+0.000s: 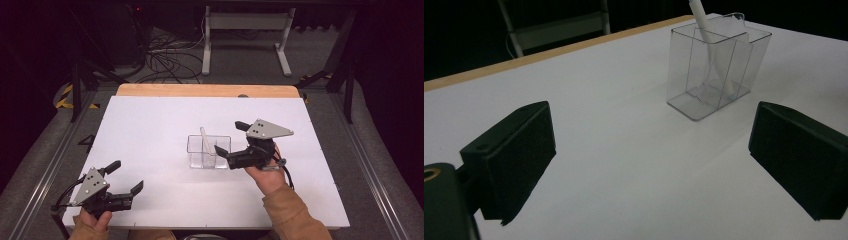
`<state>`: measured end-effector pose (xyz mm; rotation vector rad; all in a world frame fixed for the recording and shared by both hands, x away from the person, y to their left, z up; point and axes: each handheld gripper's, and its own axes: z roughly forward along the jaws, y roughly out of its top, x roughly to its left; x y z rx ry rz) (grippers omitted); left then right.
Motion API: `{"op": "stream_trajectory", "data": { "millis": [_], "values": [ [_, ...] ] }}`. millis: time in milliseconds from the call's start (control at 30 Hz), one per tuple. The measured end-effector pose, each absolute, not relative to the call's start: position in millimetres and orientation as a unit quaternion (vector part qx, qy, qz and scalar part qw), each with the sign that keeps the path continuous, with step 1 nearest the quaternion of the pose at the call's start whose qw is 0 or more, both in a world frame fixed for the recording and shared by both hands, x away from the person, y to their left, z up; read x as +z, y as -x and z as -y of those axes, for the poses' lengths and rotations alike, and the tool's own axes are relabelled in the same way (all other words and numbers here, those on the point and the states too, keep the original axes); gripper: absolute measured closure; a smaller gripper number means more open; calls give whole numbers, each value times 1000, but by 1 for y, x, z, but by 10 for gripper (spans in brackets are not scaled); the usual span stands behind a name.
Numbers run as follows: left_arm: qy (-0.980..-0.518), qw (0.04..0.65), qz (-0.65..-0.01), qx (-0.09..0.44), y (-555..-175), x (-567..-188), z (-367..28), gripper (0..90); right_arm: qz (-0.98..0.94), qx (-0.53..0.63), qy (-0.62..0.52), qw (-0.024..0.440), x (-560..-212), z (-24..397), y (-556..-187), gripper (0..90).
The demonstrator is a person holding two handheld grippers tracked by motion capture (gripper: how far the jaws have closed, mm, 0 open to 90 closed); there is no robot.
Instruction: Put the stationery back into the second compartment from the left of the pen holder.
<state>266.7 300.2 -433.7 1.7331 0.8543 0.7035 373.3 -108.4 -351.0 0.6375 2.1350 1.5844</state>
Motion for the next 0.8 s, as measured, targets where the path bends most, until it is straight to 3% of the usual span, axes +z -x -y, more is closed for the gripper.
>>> {"op": "stream_trajectory", "data": {
  "millis": [433,800],
  "values": [
    [-720,516,-356,297,-267,-433,-300,54,-760,560,-243,222,-366,162,-354,13],
    [-718,520,-356,295,-266,-432,-300,53,-762,551,-258,221,-399,198,-344,10]
  ]
}}
